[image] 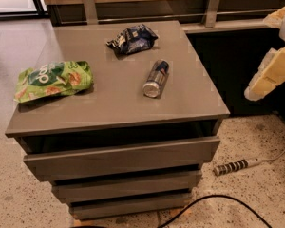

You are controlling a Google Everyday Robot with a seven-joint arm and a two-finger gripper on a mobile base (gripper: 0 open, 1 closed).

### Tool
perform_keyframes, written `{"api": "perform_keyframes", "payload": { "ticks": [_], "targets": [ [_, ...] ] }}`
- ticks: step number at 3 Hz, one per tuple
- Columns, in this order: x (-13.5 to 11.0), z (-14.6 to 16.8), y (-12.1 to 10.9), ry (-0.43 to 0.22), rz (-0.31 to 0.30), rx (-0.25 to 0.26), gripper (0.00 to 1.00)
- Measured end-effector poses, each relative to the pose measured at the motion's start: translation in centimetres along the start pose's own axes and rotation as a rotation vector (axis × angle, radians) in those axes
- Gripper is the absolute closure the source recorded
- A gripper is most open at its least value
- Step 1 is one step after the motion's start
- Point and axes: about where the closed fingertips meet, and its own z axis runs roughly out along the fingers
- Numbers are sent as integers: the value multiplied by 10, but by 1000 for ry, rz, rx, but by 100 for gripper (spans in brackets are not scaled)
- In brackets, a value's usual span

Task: Move blue chip bag near green rice chip bag

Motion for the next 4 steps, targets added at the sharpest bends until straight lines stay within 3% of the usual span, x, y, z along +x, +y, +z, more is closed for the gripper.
{"api": "perform_keyframes", "payload": {
  "ticks": [1, 2, 3, 4],
  "targets": [
    [-3, 4, -52, -140, 86, 109, 0],
    [-17, 17, -98, -289, 161, 163, 0],
    [-30, 48, -131, -395, 259, 141, 0],
    [-46, 101, -157, -474, 363, 82, 0]
  ]
}}
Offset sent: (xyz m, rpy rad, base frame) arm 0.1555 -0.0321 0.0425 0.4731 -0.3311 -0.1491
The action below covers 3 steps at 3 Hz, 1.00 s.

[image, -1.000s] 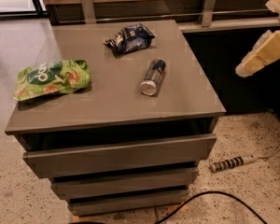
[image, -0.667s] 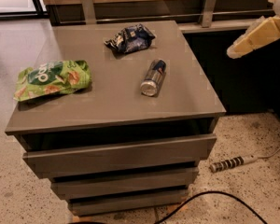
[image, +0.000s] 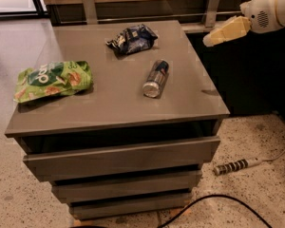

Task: Move blue chip bag near green rice chip bag

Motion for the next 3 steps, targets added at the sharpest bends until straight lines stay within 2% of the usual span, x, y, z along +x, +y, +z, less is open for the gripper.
{"api": "perform_keyframes", "payload": {
  "ticks": [1, 2, 3],
  "targets": [
    [0, 0, 0, 0, 0, 0, 0],
    [-5, 9, -5, -37, 6, 22, 0],
    [-10, 51, -18, -111, 47, 84, 0]
  ]
}}
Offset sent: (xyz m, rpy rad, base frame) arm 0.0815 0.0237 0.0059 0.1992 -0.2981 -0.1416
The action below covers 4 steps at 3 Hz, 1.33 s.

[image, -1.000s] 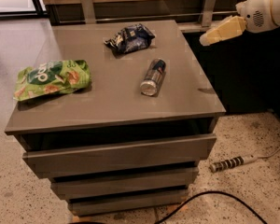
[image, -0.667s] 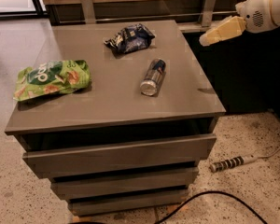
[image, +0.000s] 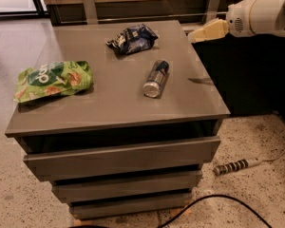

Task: Move blue chip bag near green rice chip bag

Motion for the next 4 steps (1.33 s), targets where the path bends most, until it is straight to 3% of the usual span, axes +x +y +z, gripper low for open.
{"api": "perform_keyframes", "payload": {
  "ticks": [1, 2, 3, 4],
  "targets": [
    [-16, 47, -33, -120, 60, 109, 0],
    [-26, 71, -48, -159, 77, 124, 0],
    [-25, 107, -48, -142, 79, 77, 0],
    [-16, 140, -31, -102, 88, -22, 0]
  ]
}}
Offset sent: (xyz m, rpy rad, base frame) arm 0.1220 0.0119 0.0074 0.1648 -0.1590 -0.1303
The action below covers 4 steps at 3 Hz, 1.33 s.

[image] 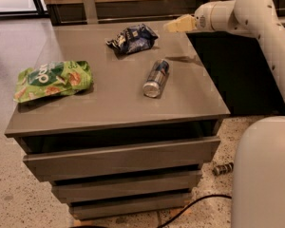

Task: Move blue chip bag near green rice chip bag

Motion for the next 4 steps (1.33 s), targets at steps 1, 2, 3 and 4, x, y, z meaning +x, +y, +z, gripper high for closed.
{"api": "perform_keyframes", "payload": {
  "ticks": [1, 2, 3, 4],
  "targets": [
    [12, 32, 15, 50, -22, -72, 0],
    [19, 62, 28, 100, -79, -116, 0],
    [21, 75, 38, 133, -121, -149, 0],
    [24, 85, 48, 149, -132, -178, 0]
  ]
}}
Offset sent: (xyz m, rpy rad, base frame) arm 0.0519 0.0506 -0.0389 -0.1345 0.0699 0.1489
